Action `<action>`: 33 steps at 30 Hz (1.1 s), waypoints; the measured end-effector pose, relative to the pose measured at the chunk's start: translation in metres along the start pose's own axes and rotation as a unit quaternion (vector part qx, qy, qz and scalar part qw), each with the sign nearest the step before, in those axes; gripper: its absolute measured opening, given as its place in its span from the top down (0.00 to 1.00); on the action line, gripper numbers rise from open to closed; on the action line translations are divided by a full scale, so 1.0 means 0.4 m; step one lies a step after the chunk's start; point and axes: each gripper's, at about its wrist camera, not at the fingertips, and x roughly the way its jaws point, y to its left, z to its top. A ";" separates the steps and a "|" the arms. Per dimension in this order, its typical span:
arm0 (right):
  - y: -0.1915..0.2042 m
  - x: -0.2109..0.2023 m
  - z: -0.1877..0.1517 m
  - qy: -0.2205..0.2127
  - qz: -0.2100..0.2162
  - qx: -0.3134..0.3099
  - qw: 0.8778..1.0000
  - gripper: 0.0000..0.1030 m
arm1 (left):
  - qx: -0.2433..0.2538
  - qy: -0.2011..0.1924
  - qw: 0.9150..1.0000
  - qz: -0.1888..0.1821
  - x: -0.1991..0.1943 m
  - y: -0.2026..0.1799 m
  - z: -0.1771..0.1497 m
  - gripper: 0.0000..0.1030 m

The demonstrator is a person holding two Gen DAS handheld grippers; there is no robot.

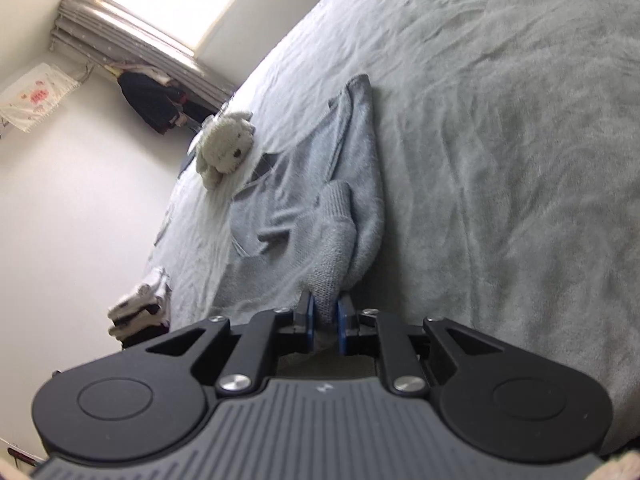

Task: Fold clothes
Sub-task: 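Lift the side edge with both grippers and fold it over the body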

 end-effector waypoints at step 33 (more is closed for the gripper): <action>0.138 0.130 0.286 -0.069 0.017 0.001 0.997 0.86 | 0.024 -0.009 0.997 0.079 0.128 -0.215 0.357 0.89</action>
